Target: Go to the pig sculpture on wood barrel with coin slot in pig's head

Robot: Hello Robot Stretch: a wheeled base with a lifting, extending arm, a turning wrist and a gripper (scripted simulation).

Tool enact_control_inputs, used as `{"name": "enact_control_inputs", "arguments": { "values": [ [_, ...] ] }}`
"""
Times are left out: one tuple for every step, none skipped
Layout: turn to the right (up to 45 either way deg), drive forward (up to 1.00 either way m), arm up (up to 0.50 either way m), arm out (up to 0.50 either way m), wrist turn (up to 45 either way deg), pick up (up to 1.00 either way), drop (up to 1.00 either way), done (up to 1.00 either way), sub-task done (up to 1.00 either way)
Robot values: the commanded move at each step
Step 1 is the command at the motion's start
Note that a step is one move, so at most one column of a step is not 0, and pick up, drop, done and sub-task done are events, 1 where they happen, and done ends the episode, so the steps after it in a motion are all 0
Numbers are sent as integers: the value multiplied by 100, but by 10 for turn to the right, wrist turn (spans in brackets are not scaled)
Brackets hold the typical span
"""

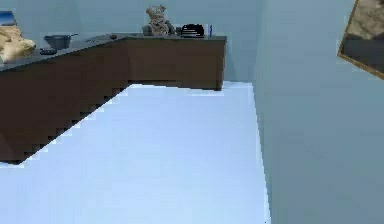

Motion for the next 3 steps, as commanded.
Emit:
{"name": "enact_control_inputs", "arguments": {
  "values": [
    [0,100,0,0,0,0,0,0,0],
    [30,0,0,0,0,0,0,0,0],
    [0,100,0,0,0,0,0,0,0]
  ]
}}
